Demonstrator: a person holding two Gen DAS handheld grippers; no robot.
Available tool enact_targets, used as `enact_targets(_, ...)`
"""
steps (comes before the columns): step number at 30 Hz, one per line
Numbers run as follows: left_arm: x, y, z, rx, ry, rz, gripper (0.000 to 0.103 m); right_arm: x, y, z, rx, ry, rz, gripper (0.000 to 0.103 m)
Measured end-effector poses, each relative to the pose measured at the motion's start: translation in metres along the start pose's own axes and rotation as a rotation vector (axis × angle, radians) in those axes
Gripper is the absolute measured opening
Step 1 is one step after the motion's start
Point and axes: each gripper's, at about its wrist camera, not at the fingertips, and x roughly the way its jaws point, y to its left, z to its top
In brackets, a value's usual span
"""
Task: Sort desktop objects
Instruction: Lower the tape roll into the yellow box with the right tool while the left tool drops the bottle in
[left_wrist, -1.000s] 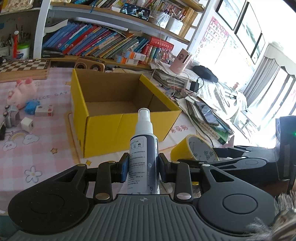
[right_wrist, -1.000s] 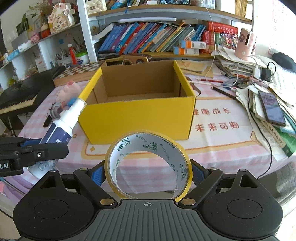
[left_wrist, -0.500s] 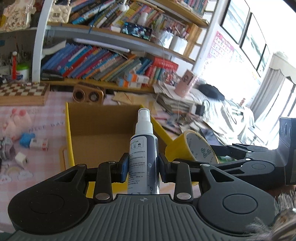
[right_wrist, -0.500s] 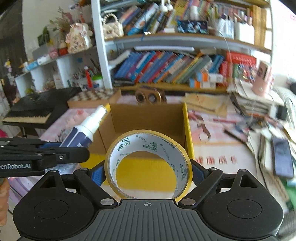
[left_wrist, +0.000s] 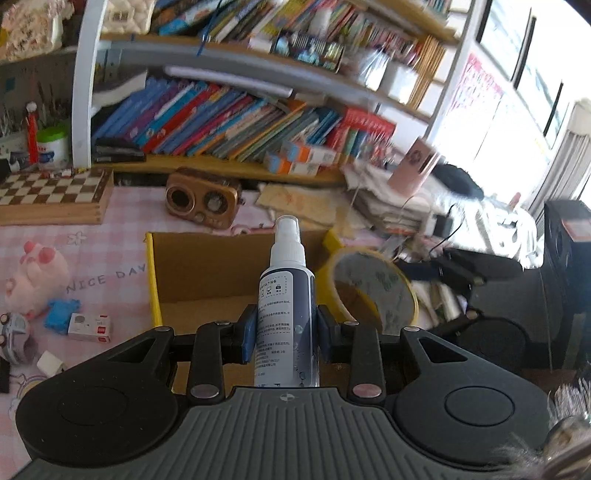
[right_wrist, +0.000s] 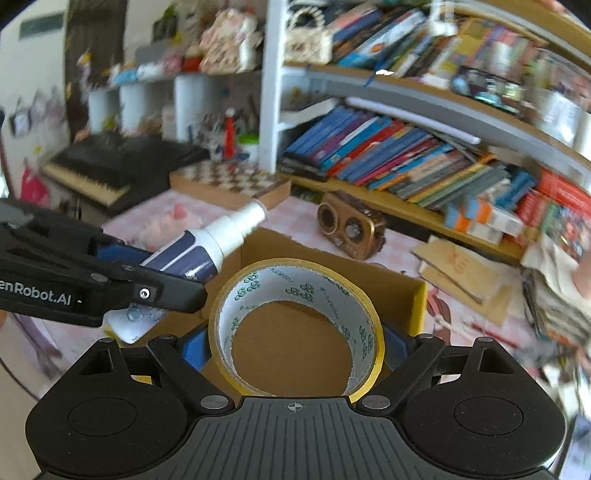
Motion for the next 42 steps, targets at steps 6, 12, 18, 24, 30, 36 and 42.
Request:
enact_targets(6,0.057,0.014,0.014,0.054,0.152,0.031,0.030,0.054,-0.007,0.013,-0.179,0.129,0.029,0.091)
enact_targets(12,0.103,0.029,0.022,0.077,0.272,0.078,0.030,0.093,0.005,0.014,-0.376,0.236,0.039,0.091)
enact_targets(18,0.125,0.026,0.033,0.176,0.330,0.131,0.030,0.128,0.004,0.013,-0.437,0.347,0.080,0.091)
enact_targets(24,0.144,0.015,0.025,0.276,0.389,0.135,0.030,0.145,0.003,0.004,-0.470,0.410,0.103,0.091)
enact_targets(30,0.154,0.013,0.015,0.293,0.411,0.135,0.030,0.151,0.003,-0.002,-0.486,0.431,0.096,0.091)
enact_targets(36,0.144,0.012,0.018,0.268,0.350,0.122,0.042,0.146,0.002,-0.002,-0.491,0.435,0.093,0.091)
enact_targets(42,0.110,0.014,0.028,0.221,0.230,0.100,0.080,0.114,-0.006,0.003,-0.449,0.351,0.091,0.092)
